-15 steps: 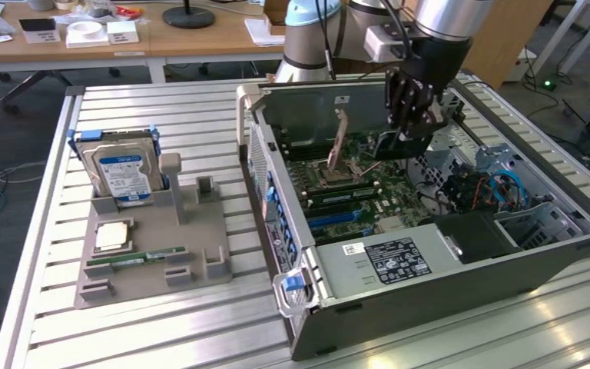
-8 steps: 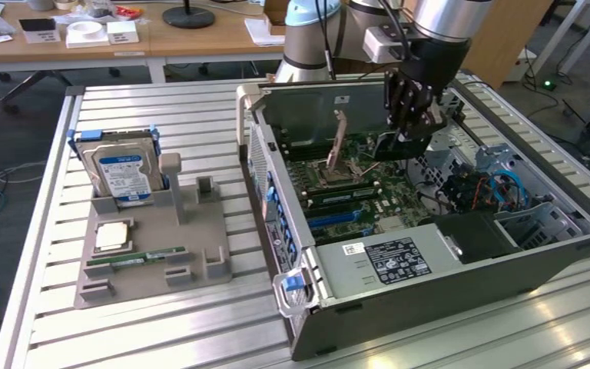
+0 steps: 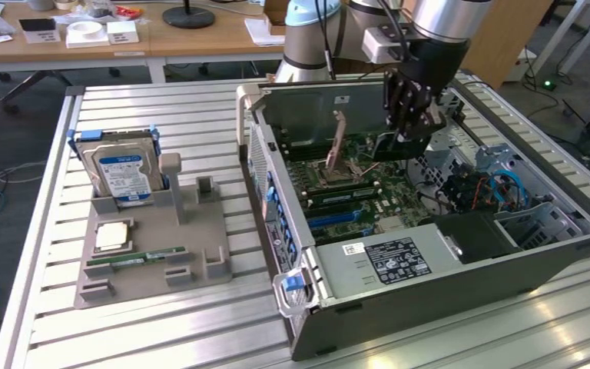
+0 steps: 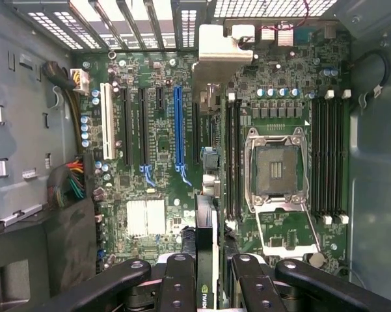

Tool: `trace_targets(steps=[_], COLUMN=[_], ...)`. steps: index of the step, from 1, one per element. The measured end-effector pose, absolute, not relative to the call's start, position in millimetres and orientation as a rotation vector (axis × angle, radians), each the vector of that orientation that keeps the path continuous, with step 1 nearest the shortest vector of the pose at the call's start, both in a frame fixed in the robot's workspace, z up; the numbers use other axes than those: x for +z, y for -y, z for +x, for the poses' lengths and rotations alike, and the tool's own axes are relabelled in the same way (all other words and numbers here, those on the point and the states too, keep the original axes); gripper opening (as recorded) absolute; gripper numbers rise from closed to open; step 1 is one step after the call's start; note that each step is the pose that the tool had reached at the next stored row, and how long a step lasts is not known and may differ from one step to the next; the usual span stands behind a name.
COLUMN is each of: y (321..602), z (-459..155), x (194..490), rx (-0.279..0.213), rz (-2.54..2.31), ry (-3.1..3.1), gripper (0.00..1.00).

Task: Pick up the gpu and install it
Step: 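Insert the gpu into the slot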

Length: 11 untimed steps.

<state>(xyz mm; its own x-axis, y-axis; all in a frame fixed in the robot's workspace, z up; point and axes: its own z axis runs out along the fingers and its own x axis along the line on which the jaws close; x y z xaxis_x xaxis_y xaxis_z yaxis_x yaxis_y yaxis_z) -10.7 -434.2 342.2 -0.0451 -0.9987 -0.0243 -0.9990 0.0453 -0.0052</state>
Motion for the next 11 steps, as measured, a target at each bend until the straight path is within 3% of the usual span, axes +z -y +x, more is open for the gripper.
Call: trace_targets(steps=[11], y=[434.2], z=[-12.5], x=[336.4], rx=[0.02], rz=[-2.156], ry=[-2.256], gripper=[0.26])
